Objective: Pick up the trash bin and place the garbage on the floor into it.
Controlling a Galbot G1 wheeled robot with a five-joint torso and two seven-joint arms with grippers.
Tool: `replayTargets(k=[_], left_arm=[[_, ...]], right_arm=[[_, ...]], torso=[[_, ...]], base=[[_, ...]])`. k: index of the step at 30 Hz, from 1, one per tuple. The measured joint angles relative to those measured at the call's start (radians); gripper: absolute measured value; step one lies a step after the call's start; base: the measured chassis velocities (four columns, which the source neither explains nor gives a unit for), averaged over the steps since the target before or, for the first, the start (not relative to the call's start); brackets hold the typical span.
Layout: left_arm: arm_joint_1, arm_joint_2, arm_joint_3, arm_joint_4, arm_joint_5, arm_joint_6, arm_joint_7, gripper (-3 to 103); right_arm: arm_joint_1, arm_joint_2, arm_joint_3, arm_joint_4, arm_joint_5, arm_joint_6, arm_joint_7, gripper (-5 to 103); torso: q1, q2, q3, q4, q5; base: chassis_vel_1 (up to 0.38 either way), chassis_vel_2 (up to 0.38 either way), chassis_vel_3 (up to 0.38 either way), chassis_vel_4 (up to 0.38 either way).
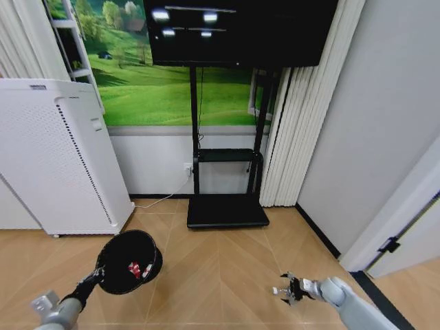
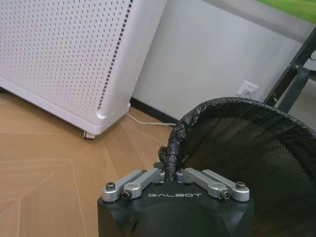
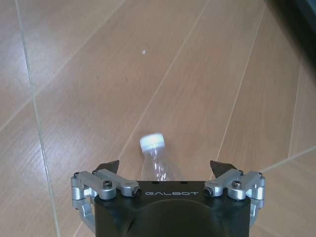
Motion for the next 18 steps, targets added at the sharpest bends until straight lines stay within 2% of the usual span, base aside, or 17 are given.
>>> replayTargets(k=[1, 2, 3, 5, 6, 10, 15, 17, 18], left_arm=[[0.000, 0.000, 0.000, 0.000, 0.000, 0.000, 0.000, 3], [0.005, 0.002, 0.000, -0.006, -0.006, 0.001, -0.003, 3], [0.008, 0.005, -0.002, -0.013, -0.010, 0.000, -0.004, 3], [0.012, 0.005, -0.002, -0.017, -0.013, 0.000, -0.004, 3], [0.015, 0.005, -0.002, -0.019, -0.015, 0.001, -0.004, 3], [0.018, 0.003, -0.008, -0.026, -0.029, 0.001, -0.006, 3], [0.019, 0.003, -0.013, -0.026, -0.038, 0.001, -0.006, 3], [0.017, 0.004, -0.019, -0.026, -0.053, 0.001, -0.006, 3], [0.017, 0.004, -0.019, -0.026, -0.053, 0.001, -0.006, 3]], right_arm=[[0.000, 0.000, 0.000, 0.000, 0.000, 0.000, 0.000, 100], [0.025, 0.021, -0.003, -0.070, -0.018, 0.011, 0.011, 100], [0.041, 0.037, -0.003, -0.115, -0.028, 0.016, 0.026, 100], [0.053, 0.046, -0.001, -0.145, -0.034, 0.016, 0.045, 100], [0.063, 0.051, 0.000, -0.162, -0.041, 0.015, 0.055, 100], [0.105, 0.070, 0.006, -0.231, -0.081, 0.015, 0.083, 100], [0.112, 0.074, 0.008, -0.246, -0.095, 0.004, 0.099, 101], [0.113, 0.075, 0.009, -0.250, -0.110, -0.001, 0.099, 92], [0.113, 0.075, 0.009, -0.250, -0.110, -0.001, 0.099, 92]], torso=[[0.000, 0.000, 0.000, 0.0000, 0.0000], [0.000, 0.000, 0.000, -0.0005, 0.0002], [0.000, 0.000, 0.000, -0.0009, 0.0031], [0.000, 0.000, 0.000, -0.0008, 0.0020], [0.000, 0.000, 0.000, -0.0006, 0.0002], [0.000, 0.000, 0.000, -0.0004, 0.0019], [0.000, 0.000, 0.000, -0.0004, 0.0011], [0.000, 0.000, 0.000, -0.0005, 0.0015], [0.000, 0.000, 0.000, -0.0005, 0.0015]], base=[[0.000, 0.000, 0.000, 0.000], [0.000, 0.000, 0.000, 0.000], [0.000, 0.000, 0.000, 0.000], [0.000, 0.000, 0.000, 0.000], [0.000, 0.000, 0.000, 0.000], [0.000, 0.000, 0.000, 0.000], [0.000, 0.000, 0.000, 0.000], [0.000, 0.000, 0.000, 0.000], [0.000, 0.000, 0.000, 0.000]])
